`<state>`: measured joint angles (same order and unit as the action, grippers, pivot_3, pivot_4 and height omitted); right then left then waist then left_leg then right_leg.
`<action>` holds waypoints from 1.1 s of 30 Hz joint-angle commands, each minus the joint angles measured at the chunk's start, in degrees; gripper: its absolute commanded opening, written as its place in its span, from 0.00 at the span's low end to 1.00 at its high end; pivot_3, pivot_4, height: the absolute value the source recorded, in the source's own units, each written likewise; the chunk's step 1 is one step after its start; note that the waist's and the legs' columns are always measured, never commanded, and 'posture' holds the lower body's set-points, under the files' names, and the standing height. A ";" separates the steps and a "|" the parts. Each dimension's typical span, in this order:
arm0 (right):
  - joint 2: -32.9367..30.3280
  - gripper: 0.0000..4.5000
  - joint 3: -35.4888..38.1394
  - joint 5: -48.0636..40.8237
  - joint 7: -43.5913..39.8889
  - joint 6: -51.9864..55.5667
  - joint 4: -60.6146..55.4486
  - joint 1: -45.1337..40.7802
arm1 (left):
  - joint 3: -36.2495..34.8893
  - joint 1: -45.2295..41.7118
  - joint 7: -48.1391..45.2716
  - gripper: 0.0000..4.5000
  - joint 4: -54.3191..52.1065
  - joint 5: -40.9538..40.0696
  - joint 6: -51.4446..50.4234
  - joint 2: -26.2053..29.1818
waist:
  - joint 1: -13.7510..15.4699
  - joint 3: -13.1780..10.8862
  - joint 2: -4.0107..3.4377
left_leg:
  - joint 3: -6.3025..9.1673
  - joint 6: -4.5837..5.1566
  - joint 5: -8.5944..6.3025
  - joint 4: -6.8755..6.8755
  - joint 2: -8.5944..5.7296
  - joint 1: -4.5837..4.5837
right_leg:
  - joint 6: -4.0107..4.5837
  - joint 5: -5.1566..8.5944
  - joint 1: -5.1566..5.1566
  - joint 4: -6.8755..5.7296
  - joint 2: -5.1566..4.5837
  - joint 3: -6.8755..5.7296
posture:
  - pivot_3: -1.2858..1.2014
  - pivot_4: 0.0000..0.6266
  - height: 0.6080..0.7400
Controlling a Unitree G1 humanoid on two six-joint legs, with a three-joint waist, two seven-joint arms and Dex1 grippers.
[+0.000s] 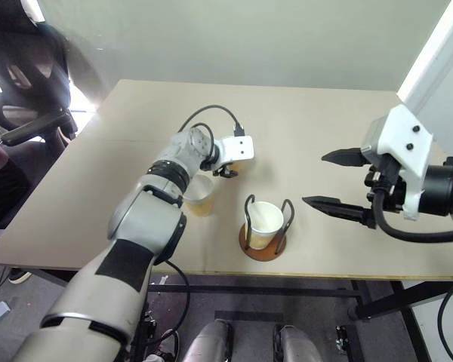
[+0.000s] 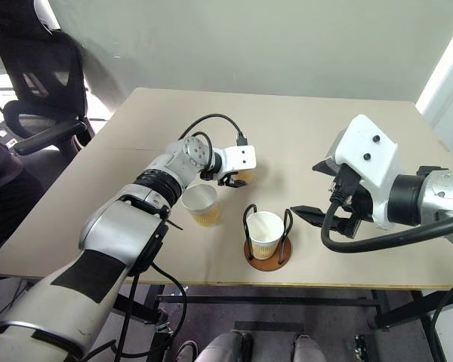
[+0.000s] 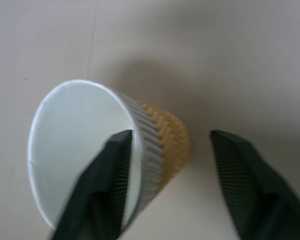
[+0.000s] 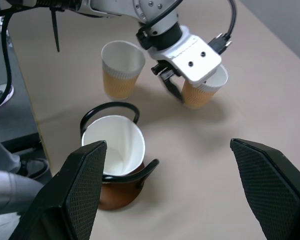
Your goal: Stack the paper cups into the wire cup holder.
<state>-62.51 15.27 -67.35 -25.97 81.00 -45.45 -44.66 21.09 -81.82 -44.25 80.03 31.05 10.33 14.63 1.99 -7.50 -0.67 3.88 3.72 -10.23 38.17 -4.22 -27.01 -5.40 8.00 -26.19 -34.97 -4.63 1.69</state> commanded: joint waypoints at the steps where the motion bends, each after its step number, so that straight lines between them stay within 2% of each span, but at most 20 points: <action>1: -1.58 0.91 2.38 -2.52 2.69 -0.70 0.41 -1.07 | 0.36 -0.72 2.51 0.30 -0.31 1.25 1.34 -0.02 | 0.00 0.00 0.00 | 0.02 0.00 -0.01 0.00 0.00 0.00 | -0.01 -0.01 0.00 0.01 -0.03 0.01 | 0.52 0.24 1.00; 5: -2.73 0.91 2.25 -3.93 4.23 -1.80 0.86 -0.30 | 0.62 -1.47 2.77 0.01 -0.28 2.11 2.14 0.78 | 0.00 0.00 0.00 | 0.03 0.01 -0.04 0.00 -0.03 -0.01 | -0.04 -0.02 0.00 0.01 -0.04 0.00 | 0.52 0.24 1.00; 8: -3.50 0.91 2.58 -3.82 4.17 -3.34 1.11 0.32 | -1.45 -2.95 -2.82 0.01 -0.46 0.28 4.01 2.58 | -0.04 0.00 0.00 | 0.00 0.02 -0.07 0.01 -0.03 -0.02 | -0.10 -0.02 -0.02 0.02 -0.13 -0.01 | 0.52 0.24 1.00; 14: -6.61 0.91 6.38 -5.57 -1.15 -7.79 1.41 3.71 | -4.62 -7.08 -13.36 0.01 -1.09 -2.76 8.49 6.42 | 0.08 0.00 0.00 | 0.07 0.08 -0.20 -0.01 -0.05 -0.13 | -0.16 0.12 -0.05 0.07 -0.05 0.03 | 0.52 0.24 1.00; 18: -10.21 0.91 13.49 -5.99 -7.44 -9.82 2.31 8.22 | -14.66 -13.41 -35.36 0.01 -1.76 -14.41 4.20 9.19 | 0.25 0.03 0.04 | 0.14 -0.32 -0.50 0.04 -0.11 -0.39 | -0.04 0.33 -0.21 0.10 -0.06 -0.05 | 0.52 0.24 1.00; 19: -10.67 0.91 14.60 -5.56 -8.56 -10.36 2.39 9.49 | -16.02 -14.24 -38.21 0.01 -1.86 -15.96 2.99 9.34 | 0.33 0.03 0.03 | 0.25 -0.39 -0.50 0.09 -0.07 -0.52 | -0.13 0.30 -0.30 0.11 -0.13 -0.01 | 0.52 0.24 1.00; 22: -11.47 0.91 17.48 -2.47 -10.85 -12.33 1.79 14.12 | -15.45 -16.51 -37.47 0.01 -2.68 -14.91 7.77 10.74 | 0.30 0.10 -0.02 | 0.31 -0.47 -0.54 0.20 -0.03 -0.66 | -0.22 0.42 -0.36 0.16 -0.09 0.04 | 0.52 0.24 1.00; 25: -11.32 0.91 19.03 -1.07 -11.42 -14.40 1.02 16.85 | -17.62 -19.54 -45.66 0.01 -2.90 -20.06 5.40 10.87 | 0.16 0.13 -0.17 | 0.24 -0.27 -0.65 0.28 -0.03 -0.61 | -0.37 0.61 -0.32 0.07 -0.21 -0.02 | 0.52 0.24 1.00; 26: -11.29 0.91 19.17 -0.83 -11.56 -15.12 0.84 17.46 | -16.54 -20.43 -47.35 0.01 -2.82 -22.36 3.99 11.01 | -0.02 0.13 -0.20 | 0.09 -0.25 -0.65 0.24 -0.05 -0.62 | -0.39 0.65 -0.35 0.05 -0.15 -0.03 | 0.52 0.24 1.00; 28: -11.38 0.91 19.54 -0.31 -11.95 -16.26 0.57 18.55 | -7.82 -20.92 -48.25 0.01 -5.42 -30.86 -0.52 12.37 | -0.06 0.12 -0.21 | 0.09 -0.21 -0.72 0.30 -0.03 -0.69 | -0.46 0.65 -0.40 0.06 -0.25 -0.08 | 0.52 0.24 1.00; 31: -11.61 0.91 20.62 0.57 -12.62 -17.58 0.09 20.37 | 15.33 -17.21 -48.25 0.01 -25.94 -60.67 -12.82 22.44 | -0.59 0.11 -0.32 | -0.04 -0.15 -0.87 0.33 -0.01 -0.72 | -0.50 0.61 -0.44 0.06 -0.33 -0.08 | 0.52 0.24 1.00; 33: -11.48 0.91 20.89 0.80 -12.32 -18.47 -0.51 21.35 | 25.94 -17.14 -48.25 0.01 -34.59 -73.52 -15.53 28.17 | -0.94 0.18 -0.42 | -0.22 -0.20 -0.97 0.31 0.01 -0.68 | -0.47 0.56 -0.51 0.03 -0.25 -0.20 | 0.52 0.24 1.00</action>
<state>-73.36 33.69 -67.19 -38.24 64.43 -45.25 -23.09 40.03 -97.99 -90.65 53.05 -30.79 -2.13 40.84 1.05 -7.33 -1.09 3.74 3.47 -11.38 38.71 -4.08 -27.74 -5.94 8.57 -26.64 -34.97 -4.86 1.62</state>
